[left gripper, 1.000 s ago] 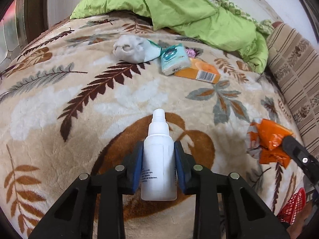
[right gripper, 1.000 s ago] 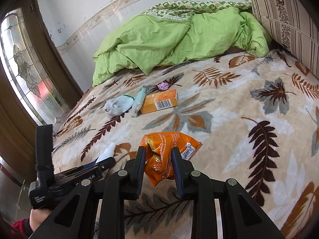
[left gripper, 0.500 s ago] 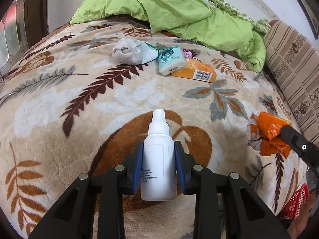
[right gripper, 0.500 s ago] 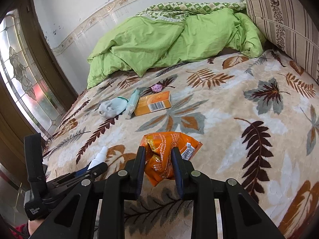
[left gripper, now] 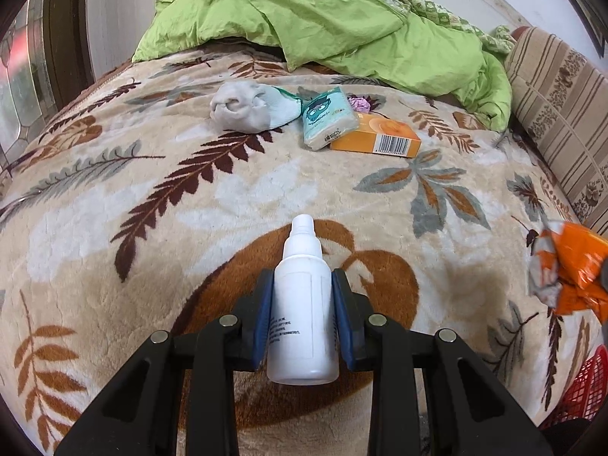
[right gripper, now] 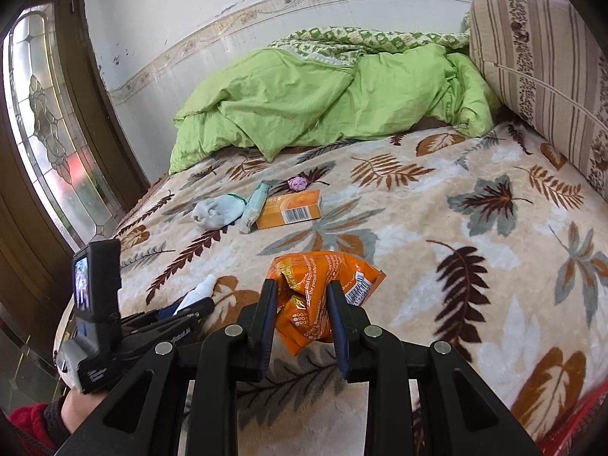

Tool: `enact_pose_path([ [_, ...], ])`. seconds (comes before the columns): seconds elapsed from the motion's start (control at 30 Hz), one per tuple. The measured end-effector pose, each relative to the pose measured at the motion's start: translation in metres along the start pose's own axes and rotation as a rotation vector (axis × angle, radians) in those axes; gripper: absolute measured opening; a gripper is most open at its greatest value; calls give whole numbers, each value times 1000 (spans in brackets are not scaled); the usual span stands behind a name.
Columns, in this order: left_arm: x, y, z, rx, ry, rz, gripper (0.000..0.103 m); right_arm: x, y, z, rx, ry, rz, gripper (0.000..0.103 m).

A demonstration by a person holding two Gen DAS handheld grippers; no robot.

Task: Collect trash
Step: 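Hold the white bottle in the left tool while the right tool holds the snack bag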

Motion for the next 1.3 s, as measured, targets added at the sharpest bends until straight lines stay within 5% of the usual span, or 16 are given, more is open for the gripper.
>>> enact_pose_path([
  [0.63,6,9,-4,37,29,-15,29,-17,-20,-4,61,-7,-26,28],
  [1.3,5,-12,-1,-99,-1,-68,29,-10,-9,-4,33,35,-12,28],
])
Point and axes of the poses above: each gripper's, at about its wrist camera, not at the fingertips, and y roughly the way its jaws point, z to its left, x to its top, the point moved 1 cm from there along y, roughly the way its jaws point, and after that the axes turned 12 degrees about z, right-handed, at the moved point
